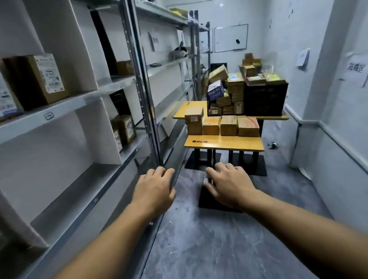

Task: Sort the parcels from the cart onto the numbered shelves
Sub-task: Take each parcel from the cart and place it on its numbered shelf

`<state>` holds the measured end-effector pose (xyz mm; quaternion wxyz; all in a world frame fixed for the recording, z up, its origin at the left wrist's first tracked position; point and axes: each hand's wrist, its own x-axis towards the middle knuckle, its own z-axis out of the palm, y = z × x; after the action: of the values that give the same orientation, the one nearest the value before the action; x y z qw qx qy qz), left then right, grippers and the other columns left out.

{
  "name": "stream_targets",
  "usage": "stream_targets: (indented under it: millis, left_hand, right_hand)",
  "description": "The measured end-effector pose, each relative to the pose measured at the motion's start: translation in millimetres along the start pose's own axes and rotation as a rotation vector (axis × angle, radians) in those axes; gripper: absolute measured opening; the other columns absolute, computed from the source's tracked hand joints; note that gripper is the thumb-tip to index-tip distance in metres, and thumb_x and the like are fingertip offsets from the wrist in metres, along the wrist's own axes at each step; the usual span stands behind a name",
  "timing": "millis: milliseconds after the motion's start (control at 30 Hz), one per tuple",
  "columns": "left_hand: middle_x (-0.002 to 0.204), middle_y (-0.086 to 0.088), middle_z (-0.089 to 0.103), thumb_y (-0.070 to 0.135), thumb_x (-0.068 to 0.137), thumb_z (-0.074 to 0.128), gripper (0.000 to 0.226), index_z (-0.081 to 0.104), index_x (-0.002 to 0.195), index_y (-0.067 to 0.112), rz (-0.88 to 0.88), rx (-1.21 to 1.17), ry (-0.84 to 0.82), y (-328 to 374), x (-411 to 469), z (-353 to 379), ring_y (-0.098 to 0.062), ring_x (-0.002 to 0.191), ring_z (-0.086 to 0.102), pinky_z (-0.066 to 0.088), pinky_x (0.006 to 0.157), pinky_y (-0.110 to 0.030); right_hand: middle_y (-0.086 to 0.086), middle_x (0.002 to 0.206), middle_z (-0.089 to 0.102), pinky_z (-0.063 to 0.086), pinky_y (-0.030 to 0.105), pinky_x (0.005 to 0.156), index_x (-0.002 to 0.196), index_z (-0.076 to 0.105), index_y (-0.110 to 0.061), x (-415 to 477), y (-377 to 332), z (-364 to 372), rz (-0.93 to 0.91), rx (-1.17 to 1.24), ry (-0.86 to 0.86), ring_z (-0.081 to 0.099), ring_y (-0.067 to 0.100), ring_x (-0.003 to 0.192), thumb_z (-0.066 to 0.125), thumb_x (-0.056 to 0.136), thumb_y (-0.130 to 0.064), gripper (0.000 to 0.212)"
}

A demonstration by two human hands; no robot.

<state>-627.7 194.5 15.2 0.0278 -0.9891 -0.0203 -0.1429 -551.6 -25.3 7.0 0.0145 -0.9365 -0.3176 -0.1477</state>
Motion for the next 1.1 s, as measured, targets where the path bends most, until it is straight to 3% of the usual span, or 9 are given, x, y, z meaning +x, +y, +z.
stream_targets:
  millis: [500, 733, 1100]
  left_hand:
    - [0.128, 0.000, 0.052, 0.045, 0.089, 0.042, 0.053, 0.038, 0.138, 0.026, 0.159, -0.027, -0.002, -64.2, 279.7, 111.8, -0.025, 0.115, 0.049, 0.037, 0.097, -0.039]
    - [0.134, 0.001, 0.050, 0.046, 0.090, 0.040, 0.054, 0.037, 0.141, 0.028, 0.195, -0.083, -0.094, -67.1, 360.6, 164.6, -0.024, 0.120, 0.047, 0.036, 0.100, -0.039]
    - [0.135, 0.002, 0.049, 0.047, 0.091, 0.041, 0.053, 0.036, 0.140, 0.029, 0.109, -0.064, -0.103, -86.2, 539.5, 226.3, -0.024, 0.121, 0.046, 0.036, 0.100, -0.040]
  right_hand:
    - [0.005, 0.131, 0.054, 0.046, 0.042, 0.090, 0.138, 0.043, -0.027, 228.7, 97.3, 90.5, 0.220, -0.047, -0.075, 0.054, 0.029, 0.117, 0.036, 0.099, -0.054, 0.048]
    - [0.007, 0.132, 0.053, 0.044, 0.044, 0.089, 0.137, 0.043, -0.025, 290.6, 135.5, 144.5, 0.305, -0.003, -0.188, 0.053, 0.032, 0.117, 0.037, 0.099, -0.054, 0.048]
    - [0.006, 0.134, 0.053, 0.046, 0.045, 0.091, 0.139, 0.043, -0.029, 455.3, 238.9, 212.4, 0.261, 0.001, -0.205, 0.054, 0.030, 0.119, 0.039, 0.098, -0.056, 0.050]
